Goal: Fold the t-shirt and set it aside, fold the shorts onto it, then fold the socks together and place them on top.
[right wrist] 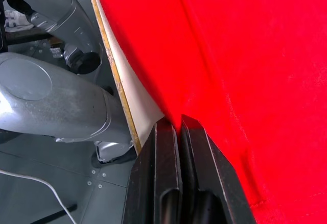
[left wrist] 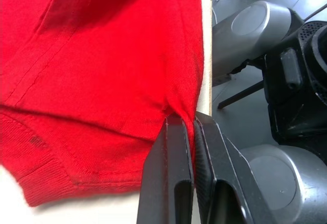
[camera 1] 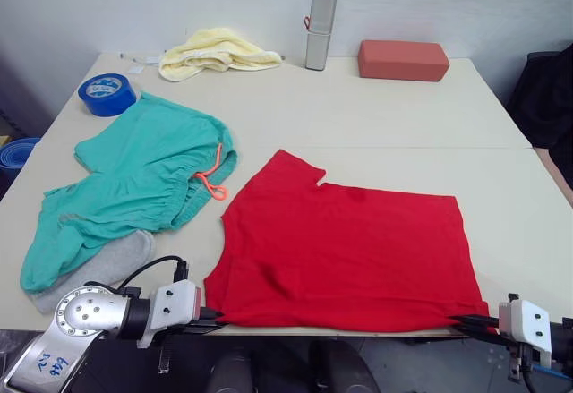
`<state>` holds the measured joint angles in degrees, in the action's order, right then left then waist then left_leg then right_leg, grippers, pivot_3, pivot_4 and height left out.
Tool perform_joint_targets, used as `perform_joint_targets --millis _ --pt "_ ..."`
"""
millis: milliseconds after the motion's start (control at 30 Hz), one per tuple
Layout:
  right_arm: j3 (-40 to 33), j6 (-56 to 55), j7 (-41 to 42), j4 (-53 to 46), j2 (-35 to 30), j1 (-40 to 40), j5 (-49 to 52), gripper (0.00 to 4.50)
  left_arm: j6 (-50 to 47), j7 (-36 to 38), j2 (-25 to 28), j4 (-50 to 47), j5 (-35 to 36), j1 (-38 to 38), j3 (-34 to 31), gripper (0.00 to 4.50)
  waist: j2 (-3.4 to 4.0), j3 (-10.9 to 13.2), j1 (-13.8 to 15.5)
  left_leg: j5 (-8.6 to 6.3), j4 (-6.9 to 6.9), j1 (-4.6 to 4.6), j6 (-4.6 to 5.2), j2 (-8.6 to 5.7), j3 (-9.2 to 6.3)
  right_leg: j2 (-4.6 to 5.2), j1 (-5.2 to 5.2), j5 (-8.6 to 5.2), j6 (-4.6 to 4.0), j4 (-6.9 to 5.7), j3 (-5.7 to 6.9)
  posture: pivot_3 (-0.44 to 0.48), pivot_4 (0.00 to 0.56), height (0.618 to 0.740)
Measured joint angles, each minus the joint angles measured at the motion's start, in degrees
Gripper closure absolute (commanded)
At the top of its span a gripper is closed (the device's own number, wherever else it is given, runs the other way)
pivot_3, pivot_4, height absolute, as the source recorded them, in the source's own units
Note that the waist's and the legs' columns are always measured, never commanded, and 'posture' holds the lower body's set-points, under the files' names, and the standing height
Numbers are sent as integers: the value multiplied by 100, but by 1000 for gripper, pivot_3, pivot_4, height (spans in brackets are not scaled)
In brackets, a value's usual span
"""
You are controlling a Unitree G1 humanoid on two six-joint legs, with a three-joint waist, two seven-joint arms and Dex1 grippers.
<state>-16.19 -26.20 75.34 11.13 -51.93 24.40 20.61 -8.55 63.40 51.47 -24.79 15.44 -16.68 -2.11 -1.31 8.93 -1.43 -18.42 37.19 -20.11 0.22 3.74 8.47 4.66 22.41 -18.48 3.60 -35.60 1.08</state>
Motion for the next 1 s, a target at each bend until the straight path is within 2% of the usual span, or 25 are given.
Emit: perform_joint_targets --millis 67,200,367,400,500,567,600,633,667,700,733,900,1000 --pt "-8 137 72 70 0 4 143 3929 -92 52 81 5 76 0 -65 3992 -2 2 -1 0 -1 -1 2 0 0 2 1 0 0 2 0 0 150 740" --pt "-258 337 298 104 -83 276 355 2577 -673 373 512 36 590 28 -552 2847 6 14 1 -1 -4 -2 -1 1 -5 6 5 -5 -9 -1 4 0 150 740" --pt "-891 1673 688 -466 -464 1165 951 913 -1757 990 1252 124 1395 253 -1038 1313 40 35 -8 -5 -6 -5 -11 1 -5 6 10 -7 -12 -2 4 0 150 740" --pt "-1018 1960 758 -591 -550 1274 1089 879 -1942 1052 1324 214 1519 435 -1095 1013 42 37 -10 -7 -7 -3 -15 1 -5 6 9 -7 -12 -3 4 0 150 740" --pt "-1584 2984 914 -917 -730 1540 1521 879 -2680 1086 1386 840 2012 1602 -1127 124 43 44 -5 -3 -5 -4 -22 0 -5 2 10 -3 -11 -5 4 0 150 740" --pt "-1850 3706 892 -1031 -855 1372 1816 879 -3058 897 1243 1215 2131 2496 -1010 58 40 46 -4 -2 -5 -5 -20 -2 -5 -1 10 2 -3 -4 4 0 150 740" --pt "-1917 4010 773 -1042 -867 1124 1953 615 -3163 741 1128 1363 2112 2852 -906 0 36 48 -15 0 -4 -5 -18 -2 -3 -4 9 7 6 -3 3 0 150 740" --pt "-1943 4151 690 -1040 -867 998 2008 533 -3203 650 1041 1448 2098 3005 -849 0 34 49 -25 2 -5 -6 -14 -3 -2 -5 10 16 21 -3 1 0 150 740" --pt "-1957 4347 445 -970 -795 569 2062 388 -3318 422 824 1629 1992 3372 -657 0 28 51 -29 5 -6 -4 -7 -3 2 -10 6 26 40 -2 -1 0 150 740" --pt "-1885 4438 107 -848 -712 -14 2025 19 -3463 97 488 1886 1876 3797 -499 0 21 56 -29 4 12 -7 -7 -2 4 -15 13 35 55 -8 0 0 150 740" --pt "-1724 4455 -201 -829 -675 -533 1918 19 -3655 -220 185 2110 1786 4173 -315 0 14 63 -30 7 14 -15 -3 -6 6 -15 20 62 105 -13 -4 0 150 740" --pt "-664 4441 -1281 -474 -284 -2435 1127 19 -4103 -1059 -753 2987 1393 5294 215 0 -3 74 -6 41 21 -53 -58 -5 9 -36 68 60 107 -32 0 0 150 740" --pt "-170 4516 -1544 -125 -98 -3226 843 19 -3980 -1432 -1317 3718 1054 5932 422 0 6 74 49 48 78 -130 -57 -8 11 -83 132 60 112 -62 0 0 150 740"
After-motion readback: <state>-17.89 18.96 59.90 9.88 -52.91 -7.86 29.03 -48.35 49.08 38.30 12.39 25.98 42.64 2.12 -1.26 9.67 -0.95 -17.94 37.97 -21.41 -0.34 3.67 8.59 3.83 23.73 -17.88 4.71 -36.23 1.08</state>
